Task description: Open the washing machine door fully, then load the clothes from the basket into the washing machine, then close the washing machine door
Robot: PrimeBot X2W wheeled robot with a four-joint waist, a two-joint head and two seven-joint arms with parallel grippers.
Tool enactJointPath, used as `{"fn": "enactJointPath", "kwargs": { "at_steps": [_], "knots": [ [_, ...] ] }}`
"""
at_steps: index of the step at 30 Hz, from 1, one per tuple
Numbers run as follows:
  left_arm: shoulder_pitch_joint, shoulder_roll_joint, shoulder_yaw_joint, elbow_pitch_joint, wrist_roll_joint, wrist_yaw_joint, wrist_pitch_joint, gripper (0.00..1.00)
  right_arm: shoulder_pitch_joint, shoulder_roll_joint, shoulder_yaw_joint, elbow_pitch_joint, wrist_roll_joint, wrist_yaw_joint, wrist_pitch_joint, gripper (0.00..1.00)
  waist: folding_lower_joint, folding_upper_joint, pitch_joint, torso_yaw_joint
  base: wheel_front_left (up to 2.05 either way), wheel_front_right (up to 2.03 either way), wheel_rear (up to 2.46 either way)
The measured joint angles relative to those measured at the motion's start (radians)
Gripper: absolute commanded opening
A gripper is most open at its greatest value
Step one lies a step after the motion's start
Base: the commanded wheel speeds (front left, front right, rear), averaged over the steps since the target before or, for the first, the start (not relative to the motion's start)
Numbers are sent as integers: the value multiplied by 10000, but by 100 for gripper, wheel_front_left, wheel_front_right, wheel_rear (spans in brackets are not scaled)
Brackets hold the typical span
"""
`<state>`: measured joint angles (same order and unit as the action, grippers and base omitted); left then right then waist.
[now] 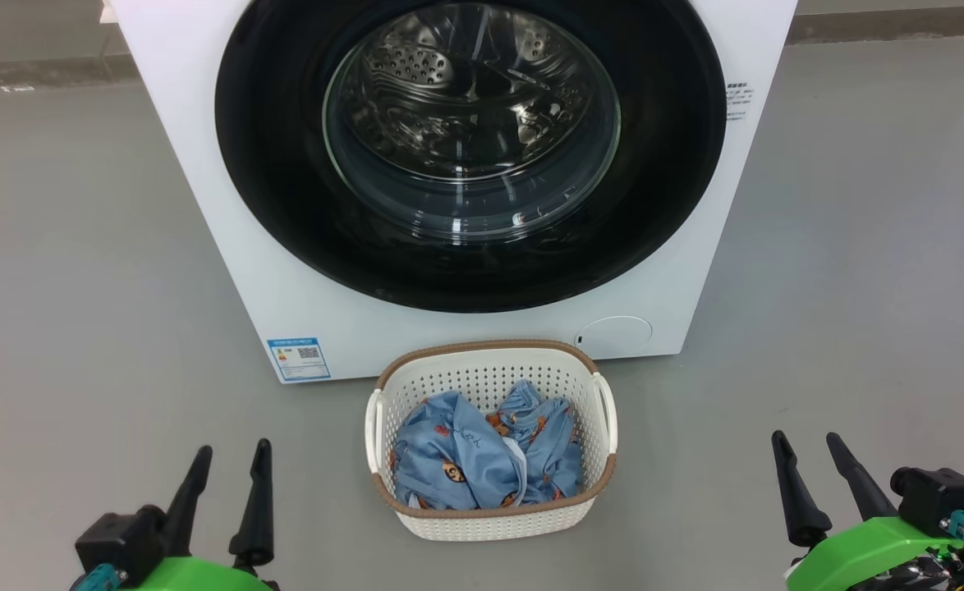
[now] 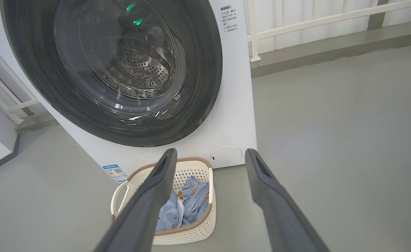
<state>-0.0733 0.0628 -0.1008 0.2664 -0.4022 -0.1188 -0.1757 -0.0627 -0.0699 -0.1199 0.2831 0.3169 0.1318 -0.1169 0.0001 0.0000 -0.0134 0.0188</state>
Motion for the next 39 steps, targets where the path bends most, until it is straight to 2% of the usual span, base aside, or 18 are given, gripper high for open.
{"fn": "enactJointPath", "kwargs": {
  "at_steps": [26,39],
  "knots": [
    [-307,-31,-173,591,2865,0,-736,100,-1,33,-205,-194,-2997,0,-612,100,0,0,-42,57,0,0,0],
    [-400,-102,-81,708,2861,2,-738,100,-1,77,-257,-232,-3055,0,-614,100,0,0,-2,58,0,0,0]
  ]
}}
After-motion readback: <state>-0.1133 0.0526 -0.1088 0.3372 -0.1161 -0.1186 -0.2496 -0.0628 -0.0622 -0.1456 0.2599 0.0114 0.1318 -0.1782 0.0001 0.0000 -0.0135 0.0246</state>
